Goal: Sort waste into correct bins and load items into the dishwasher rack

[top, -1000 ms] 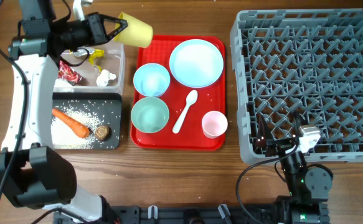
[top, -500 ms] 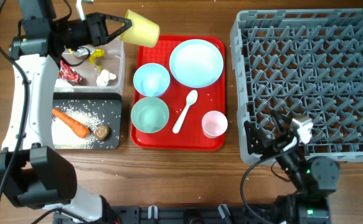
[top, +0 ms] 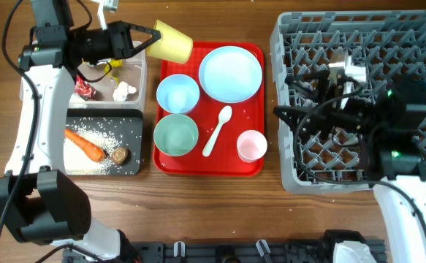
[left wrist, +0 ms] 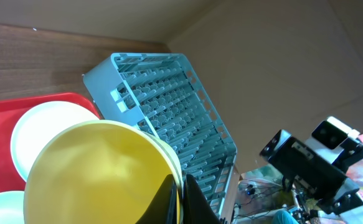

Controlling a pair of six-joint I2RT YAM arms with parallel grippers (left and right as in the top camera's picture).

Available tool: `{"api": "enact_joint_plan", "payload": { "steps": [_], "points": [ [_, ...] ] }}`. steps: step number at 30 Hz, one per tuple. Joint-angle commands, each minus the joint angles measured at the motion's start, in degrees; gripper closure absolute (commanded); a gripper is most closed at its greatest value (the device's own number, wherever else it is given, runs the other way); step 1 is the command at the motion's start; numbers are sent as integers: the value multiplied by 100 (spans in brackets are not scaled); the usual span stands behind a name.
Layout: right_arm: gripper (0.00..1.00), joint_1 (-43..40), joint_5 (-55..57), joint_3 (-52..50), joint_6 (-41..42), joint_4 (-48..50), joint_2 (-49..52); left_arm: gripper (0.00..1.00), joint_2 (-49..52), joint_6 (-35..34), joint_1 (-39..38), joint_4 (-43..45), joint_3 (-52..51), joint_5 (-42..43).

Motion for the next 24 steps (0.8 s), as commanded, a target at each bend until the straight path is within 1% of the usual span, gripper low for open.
{"api": "enact_joint_plan", "payload": {
  "steps": [1, 2, 4, 5, 6, 7, 8, 9, 10, 15, 17, 18, 19, 22, 24],
  "points": [
    [0, 24, -769, 426, -470, 553, 334, 96, 7, 111, -9, 7, -37, 302],
    [0, 24, -1244, 546, -227, 1084, 490, 96, 7, 109, -9, 7, -37, 326],
    [0, 24, -1631, 756, 931, 2363, 793, 96, 7, 111, -9, 7, -37, 323],
    [0, 24, -1764, 868, 1735, 3198, 955, 96, 7, 109, -9, 4, -37, 323],
    [0, 24, -1921, 1064, 3071, 4583, 1200, 96, 7, 109, -9, 4, -37, 323],
    [0, 24, -2033, 1248, 4068, 5547, 1381, 96, 7, 109, -9, 2, -37, 323],
    [0, 22, -2129, 1456, 4778, 6262, 1539, 96, 7, 109, -9, 2, -37, 323],
    [0, 7, -2122, 1694, 5600, 6778, 1705, 96, 7, 109, -9, 2, -37, 323],
    [0, 7, -2122, 1930, 6041, 6994, 1862, 96, 7, 101, -9, 2, -37, 323],
    [0, 7, -2122, 2083, 5890, 6575, 2326, 96, 7, 66, -9, 0, -37, 321],
    [0, 7, -2094, 2083, 5547, 6535, 2544, 96, 7, 68, -9, 0, -37, 321],
    [0, -7, -2094, 2083, 5112, 6540, 2691, 96, 7, 66, -9, 0, -37, 321],
    [0, -66, -2074, 2083, 4996, 6537, 2787, 96, 7, 66, -9, 0, -37, 321],
    [0, -188, -2087, 2081, 5038, 6537, 2830, 96, 7, 66, -9, 0, -37, 321],
    [0, -221, -2118, 2081, 5230, 6553, 2813, 96, 7, 68, -9, 2, -37, 319]
  ]
}}
